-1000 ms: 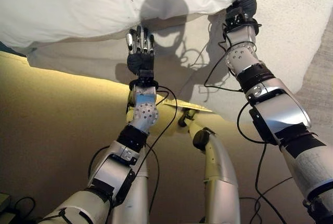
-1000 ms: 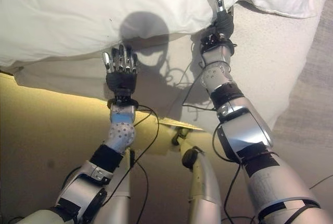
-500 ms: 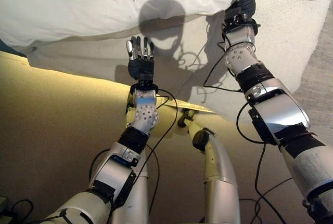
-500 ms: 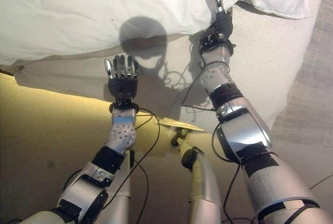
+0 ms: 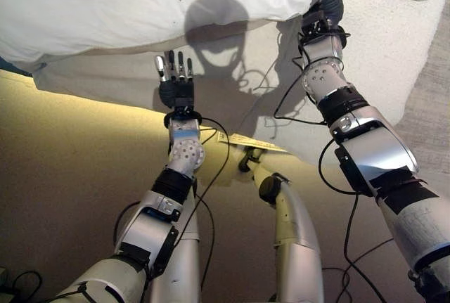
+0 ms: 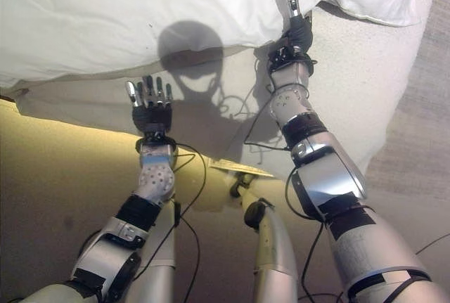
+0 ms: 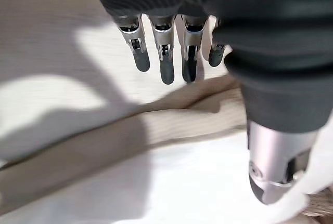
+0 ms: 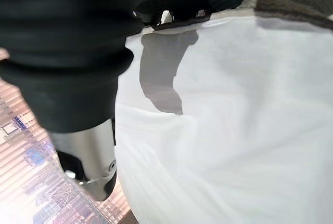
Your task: Make the bed
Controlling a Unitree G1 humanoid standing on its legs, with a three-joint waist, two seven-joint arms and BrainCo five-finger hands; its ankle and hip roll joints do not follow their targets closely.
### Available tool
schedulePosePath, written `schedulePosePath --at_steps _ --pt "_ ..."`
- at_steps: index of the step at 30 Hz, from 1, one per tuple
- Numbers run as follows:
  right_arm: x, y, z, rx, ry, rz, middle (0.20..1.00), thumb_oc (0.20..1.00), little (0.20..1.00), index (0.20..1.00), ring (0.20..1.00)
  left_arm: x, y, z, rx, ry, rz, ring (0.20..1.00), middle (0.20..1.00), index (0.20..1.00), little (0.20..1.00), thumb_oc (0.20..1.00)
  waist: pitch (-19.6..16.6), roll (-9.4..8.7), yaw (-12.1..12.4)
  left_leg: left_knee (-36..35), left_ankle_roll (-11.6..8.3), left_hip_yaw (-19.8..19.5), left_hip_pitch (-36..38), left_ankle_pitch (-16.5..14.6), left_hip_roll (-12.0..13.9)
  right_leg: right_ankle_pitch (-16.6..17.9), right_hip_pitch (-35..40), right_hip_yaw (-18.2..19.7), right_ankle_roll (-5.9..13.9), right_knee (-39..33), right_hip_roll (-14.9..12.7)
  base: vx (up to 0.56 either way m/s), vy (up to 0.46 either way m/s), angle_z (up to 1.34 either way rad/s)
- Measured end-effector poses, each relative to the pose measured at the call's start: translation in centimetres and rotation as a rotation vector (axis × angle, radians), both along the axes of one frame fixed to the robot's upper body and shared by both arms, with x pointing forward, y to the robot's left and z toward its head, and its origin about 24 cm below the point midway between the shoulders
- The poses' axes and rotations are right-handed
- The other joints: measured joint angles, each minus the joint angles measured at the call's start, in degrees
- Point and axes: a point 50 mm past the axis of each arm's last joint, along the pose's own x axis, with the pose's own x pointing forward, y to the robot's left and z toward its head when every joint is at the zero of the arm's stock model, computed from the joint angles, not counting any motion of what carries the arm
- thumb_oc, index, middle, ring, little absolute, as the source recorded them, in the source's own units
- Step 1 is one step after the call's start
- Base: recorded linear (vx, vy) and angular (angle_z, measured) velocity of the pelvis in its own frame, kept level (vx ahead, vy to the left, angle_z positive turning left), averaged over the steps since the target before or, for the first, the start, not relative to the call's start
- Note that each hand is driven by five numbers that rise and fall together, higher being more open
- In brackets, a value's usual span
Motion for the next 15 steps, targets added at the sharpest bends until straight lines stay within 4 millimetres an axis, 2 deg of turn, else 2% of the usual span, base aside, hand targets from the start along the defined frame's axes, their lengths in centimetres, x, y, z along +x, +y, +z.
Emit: schedulePosePath --at_steps 5,15 --pt "0.0 -0.3 0.0 0.011 0.0 -0.004 1.0 1.0 1.0 1.0 1.0 -0.3 3.2 1.6 0.037 -0.033 0.122 1.0 1.0 1.0 1.0 1.0 -0.01 0.0 0.23 0.32 0.02 -0.04 -0.22 -0.02 -0.39 -0.02 -0.07 -0.02 0.03 0.27 -0.46 -0.01 0.033 0.02" --pt "-0.3 -0.1 0.2 0.029 -0.028 0.019 1.0 1.0 1.0 1.0 1.0 -0.6 4.9 3.4 0.088 -0.055 0.19 1.0 1.0 1.0 1.0 1.0 0.01 0.03 0.59 1.89 0.36 0.01 -1.29 -0.71 -0.97 0.02 -0.76 0.14 -0.05 1.3 -1.17 0.0 0.033 0.01"
